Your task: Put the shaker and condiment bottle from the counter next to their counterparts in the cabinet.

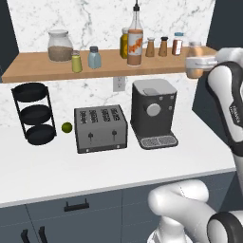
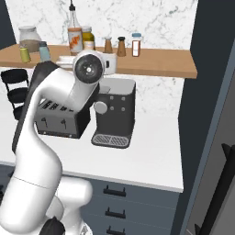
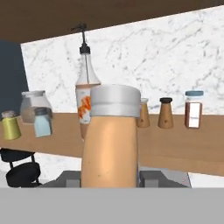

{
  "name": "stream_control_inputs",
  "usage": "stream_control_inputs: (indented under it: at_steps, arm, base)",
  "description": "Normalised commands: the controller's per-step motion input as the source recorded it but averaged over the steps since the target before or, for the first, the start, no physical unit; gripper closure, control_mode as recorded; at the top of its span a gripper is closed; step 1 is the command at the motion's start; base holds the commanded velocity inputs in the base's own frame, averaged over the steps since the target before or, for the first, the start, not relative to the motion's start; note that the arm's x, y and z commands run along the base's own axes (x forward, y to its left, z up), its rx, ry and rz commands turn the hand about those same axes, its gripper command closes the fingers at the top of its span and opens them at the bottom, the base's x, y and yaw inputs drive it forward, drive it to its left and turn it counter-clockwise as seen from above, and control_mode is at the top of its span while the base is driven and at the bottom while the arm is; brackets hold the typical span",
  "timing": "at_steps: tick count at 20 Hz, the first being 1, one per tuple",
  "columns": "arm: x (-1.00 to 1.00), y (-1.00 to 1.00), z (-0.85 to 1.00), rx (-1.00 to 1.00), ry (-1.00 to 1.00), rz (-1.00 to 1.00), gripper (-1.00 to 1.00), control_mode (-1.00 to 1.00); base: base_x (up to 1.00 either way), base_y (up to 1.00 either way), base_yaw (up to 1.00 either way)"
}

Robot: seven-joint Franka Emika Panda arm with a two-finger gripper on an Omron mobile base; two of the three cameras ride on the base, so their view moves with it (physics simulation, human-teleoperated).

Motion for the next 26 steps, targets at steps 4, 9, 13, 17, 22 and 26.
stream_control_inputs:
  at_steps: [4,9,13,17,22,26]
  arm:
    - [0.54,0.0,0.0,0.0,-0.09,0.1,1.0,-1.0]
    - [0.53,0.0,0.0,0.0,-0.05,0.1,1.0,-1.0]
    - [0.43,-0.05,0.09,0.02,0.0,0.11,1.0,-1.0]
    - [0.34,0.0,0.03,0.0,0.0,0.08,1.0,-1.0]
    - [0.28,0.0,0.0,0.0,0.0,0.08,1.0,-1.0]
    - [0.27,0.0,0.0,0.01,-0.01,0.08,1.0,-1.0]
  base:
    - [0.0,0.0,0.0]
    - [0.0,0.0,0.0]
    - [0.0,0.0,0.0]
    - [0.0,0.0,0.0]
    - [0.0,0.0,0.0]
    - [0.0,0.0,0.0]
